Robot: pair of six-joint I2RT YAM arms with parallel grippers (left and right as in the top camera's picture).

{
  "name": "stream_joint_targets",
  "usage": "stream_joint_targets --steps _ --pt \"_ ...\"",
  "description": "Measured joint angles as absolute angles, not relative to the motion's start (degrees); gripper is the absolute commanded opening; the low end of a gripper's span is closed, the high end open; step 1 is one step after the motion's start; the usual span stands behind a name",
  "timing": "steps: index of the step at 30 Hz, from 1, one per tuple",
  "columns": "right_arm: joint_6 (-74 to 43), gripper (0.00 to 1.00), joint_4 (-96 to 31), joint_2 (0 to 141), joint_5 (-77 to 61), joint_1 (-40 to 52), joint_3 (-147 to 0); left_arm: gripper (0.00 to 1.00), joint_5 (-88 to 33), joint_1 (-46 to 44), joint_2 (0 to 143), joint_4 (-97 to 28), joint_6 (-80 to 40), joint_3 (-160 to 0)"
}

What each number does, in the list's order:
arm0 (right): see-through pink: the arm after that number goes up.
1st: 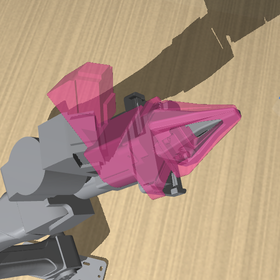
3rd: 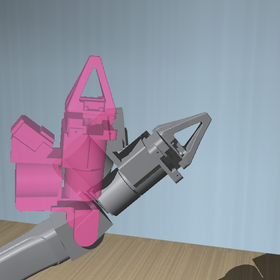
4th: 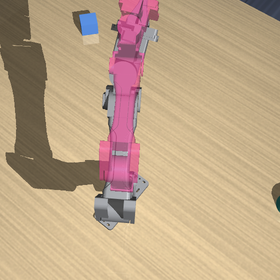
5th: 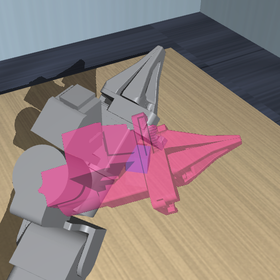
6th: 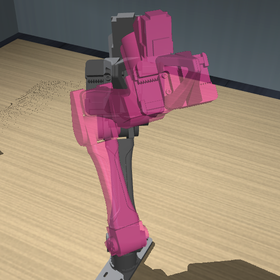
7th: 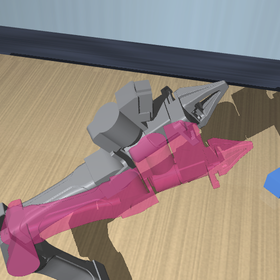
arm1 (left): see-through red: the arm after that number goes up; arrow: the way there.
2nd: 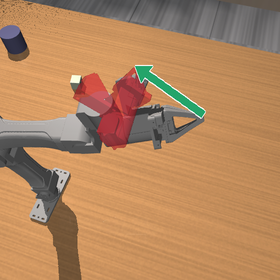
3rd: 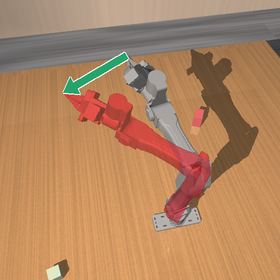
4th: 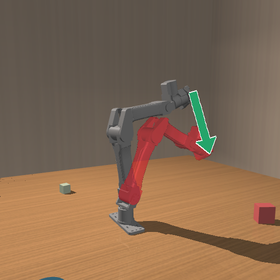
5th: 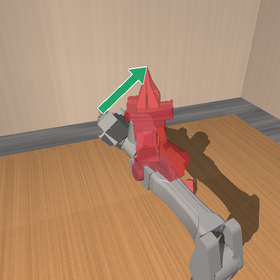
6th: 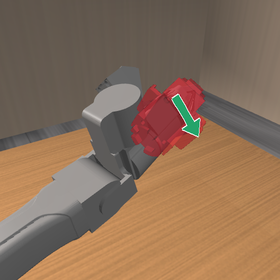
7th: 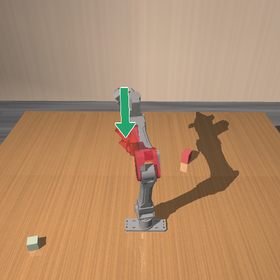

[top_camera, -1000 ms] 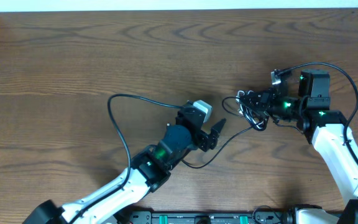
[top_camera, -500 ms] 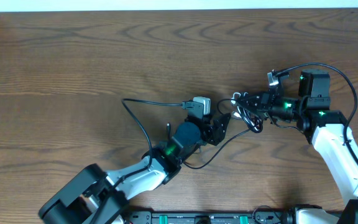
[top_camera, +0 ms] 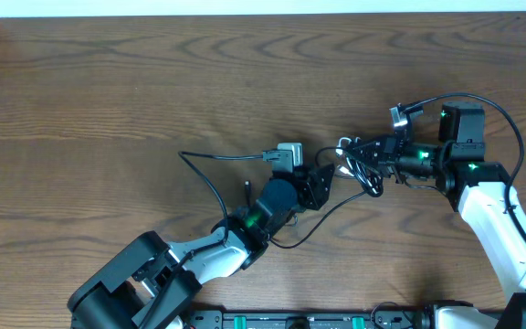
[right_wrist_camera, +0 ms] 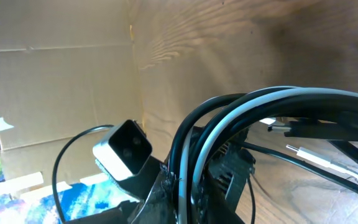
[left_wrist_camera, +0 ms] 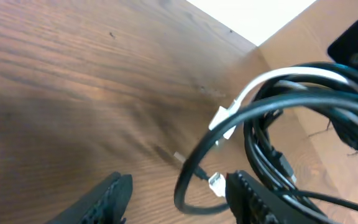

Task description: Untangle cables

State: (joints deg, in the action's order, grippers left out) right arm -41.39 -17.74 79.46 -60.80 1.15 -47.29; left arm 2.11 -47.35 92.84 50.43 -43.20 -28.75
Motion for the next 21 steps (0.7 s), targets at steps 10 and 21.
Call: stream_joint_targets --steps 10,21 --pt "-42.13 0.01 -17.74 79.46 -62.08 4.27 -47.29 0.19 3.18 -47.35 92.84 50.78 -44.31 -28.75" --pt "-42.09 0.01 -17.80 79.46 -59.53 4.43 -47.29 0.08 3.33 -47.35 92.86 50.24 -43.38 -28.75"
